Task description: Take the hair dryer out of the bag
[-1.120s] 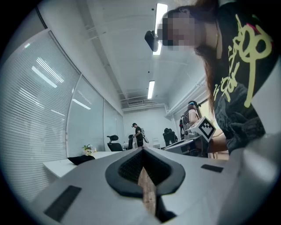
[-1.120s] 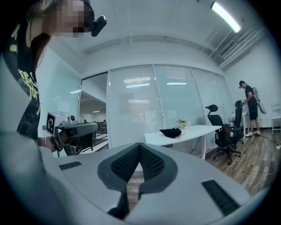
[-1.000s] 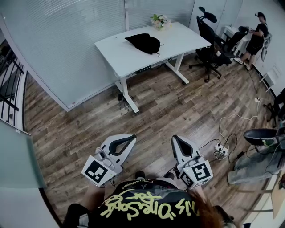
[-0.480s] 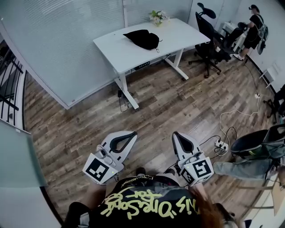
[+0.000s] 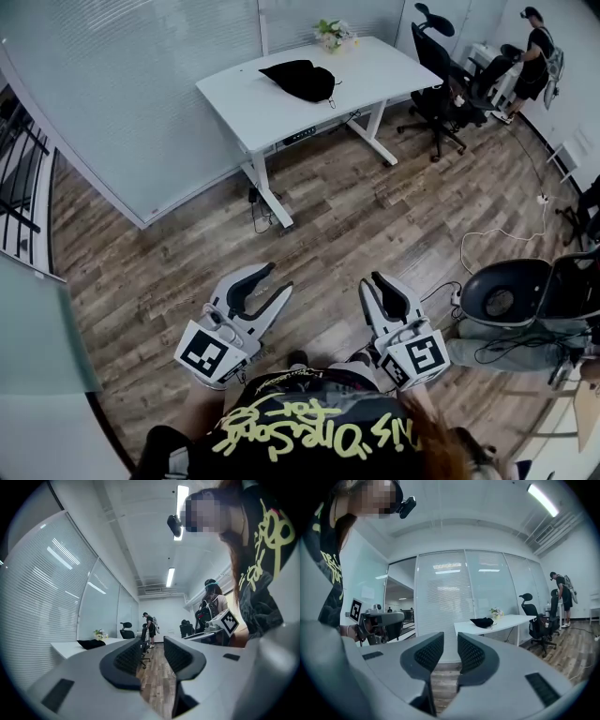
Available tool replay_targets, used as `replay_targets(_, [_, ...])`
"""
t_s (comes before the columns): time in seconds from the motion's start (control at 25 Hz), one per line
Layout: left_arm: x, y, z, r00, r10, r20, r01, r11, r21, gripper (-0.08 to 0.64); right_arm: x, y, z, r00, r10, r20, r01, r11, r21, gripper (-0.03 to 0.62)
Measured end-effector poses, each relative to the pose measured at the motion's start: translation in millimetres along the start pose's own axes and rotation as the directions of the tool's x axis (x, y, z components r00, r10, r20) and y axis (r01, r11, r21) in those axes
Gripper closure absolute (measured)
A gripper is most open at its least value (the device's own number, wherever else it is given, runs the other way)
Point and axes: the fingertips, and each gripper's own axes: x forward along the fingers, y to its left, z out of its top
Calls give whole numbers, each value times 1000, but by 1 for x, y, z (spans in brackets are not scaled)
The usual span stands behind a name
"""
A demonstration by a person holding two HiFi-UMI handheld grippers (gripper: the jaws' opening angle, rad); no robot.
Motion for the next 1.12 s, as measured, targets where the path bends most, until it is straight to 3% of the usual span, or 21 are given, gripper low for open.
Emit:
replay_targets(0.24, [2,5,-3,1000,21,-11,-21,1000,6,291,2,-3,6,999,-17,27,17,1000,-6,385])
replay_targets(0.48, [-5,10,-2,999,38,3,-38,999,-1,219,4,4,9,999,-24,41,25,999,-28,315])
replay_targets(0.64, [-7,14,-2,999,50,13,-50,999,1,181,6,7,8,999,-24,34,25,999,-31,298])
replay_targets(1.12, [-21,14,-11,1000,22,-1,-22,1000,-20,181,2,23,7,1000,-23,13,23,1000,-14,288])
